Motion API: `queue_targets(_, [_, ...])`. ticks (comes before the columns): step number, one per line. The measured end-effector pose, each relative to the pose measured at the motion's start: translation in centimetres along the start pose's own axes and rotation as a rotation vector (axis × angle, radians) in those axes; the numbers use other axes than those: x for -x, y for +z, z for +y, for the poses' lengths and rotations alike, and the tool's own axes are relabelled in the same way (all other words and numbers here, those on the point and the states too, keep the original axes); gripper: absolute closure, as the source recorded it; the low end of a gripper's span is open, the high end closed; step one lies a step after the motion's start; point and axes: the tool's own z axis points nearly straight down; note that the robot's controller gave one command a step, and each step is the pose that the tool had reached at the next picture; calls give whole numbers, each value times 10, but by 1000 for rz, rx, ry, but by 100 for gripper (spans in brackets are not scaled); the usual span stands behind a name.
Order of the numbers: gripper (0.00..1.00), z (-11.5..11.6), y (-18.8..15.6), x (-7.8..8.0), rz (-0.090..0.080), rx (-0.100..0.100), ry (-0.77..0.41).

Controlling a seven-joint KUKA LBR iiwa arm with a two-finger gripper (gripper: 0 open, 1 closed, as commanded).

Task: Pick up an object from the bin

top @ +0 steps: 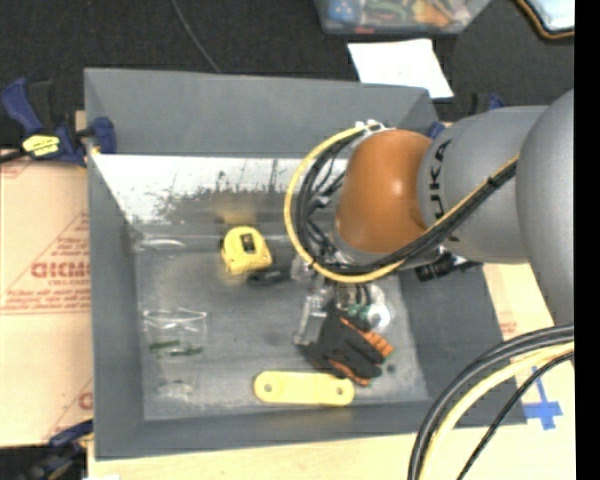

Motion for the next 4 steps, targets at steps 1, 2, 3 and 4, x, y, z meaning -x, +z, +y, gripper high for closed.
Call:
queue_targets(1, [0, -29, -14, -5, -2, 1, -113])
queue_targets(2, [0, -60, 20, -10, 6, -3, -43])
queue_targets(3, [100, -59, -8, 2, -7, 1, 14])
queue_targets(4, [100, -59, -8, 2, -7, 1, 15])
